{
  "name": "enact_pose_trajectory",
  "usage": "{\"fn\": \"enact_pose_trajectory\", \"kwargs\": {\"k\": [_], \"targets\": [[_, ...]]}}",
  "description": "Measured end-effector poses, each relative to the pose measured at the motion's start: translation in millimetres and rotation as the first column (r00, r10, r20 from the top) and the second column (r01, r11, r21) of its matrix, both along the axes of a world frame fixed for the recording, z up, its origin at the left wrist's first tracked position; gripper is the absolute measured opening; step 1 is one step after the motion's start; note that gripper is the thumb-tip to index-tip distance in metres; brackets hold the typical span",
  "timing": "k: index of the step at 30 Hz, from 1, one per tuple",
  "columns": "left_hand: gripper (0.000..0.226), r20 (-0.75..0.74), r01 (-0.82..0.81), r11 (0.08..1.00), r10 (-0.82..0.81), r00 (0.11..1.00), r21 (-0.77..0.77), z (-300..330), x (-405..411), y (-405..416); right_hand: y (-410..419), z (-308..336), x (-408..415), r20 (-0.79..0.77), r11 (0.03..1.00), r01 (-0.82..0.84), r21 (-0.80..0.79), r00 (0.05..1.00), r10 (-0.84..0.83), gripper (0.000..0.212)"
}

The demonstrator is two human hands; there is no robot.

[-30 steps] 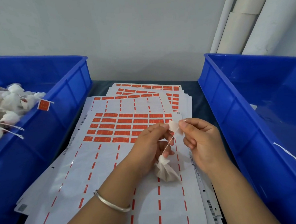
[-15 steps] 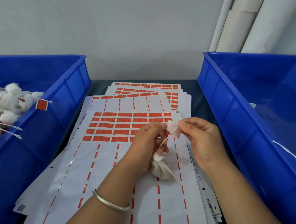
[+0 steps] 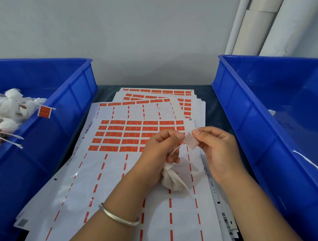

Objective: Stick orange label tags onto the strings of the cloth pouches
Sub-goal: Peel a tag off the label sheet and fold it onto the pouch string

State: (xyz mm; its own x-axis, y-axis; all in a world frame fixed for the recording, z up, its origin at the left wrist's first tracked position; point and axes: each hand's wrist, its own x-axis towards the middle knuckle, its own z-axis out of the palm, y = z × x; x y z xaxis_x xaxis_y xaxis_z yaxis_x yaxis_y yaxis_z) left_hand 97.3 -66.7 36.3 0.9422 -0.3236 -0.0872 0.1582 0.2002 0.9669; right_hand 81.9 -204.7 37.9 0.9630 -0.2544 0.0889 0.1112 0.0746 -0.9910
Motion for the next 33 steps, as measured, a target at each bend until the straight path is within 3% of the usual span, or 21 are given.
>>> {"fn": "enact_pose_trajectory", "kwargs": {"k": [9,33], "targets": [[0.013,0.083,-0.021,0.996,0.014,0.996,0.083,-0.3,-1.4,-3.0,-1.8,-0.4,-0.1,-0.002,0.997,-0.033,0.069,0.999,0.033,0.029],[0.012,0.157,-0.093,0.957,0.051,0.986,0.274,-5.8,2.0,-8.8,-1.6,-5.8,2.2,-0.037,0.997,-0.034,0.075,0.999,0.037,0.022]]}}
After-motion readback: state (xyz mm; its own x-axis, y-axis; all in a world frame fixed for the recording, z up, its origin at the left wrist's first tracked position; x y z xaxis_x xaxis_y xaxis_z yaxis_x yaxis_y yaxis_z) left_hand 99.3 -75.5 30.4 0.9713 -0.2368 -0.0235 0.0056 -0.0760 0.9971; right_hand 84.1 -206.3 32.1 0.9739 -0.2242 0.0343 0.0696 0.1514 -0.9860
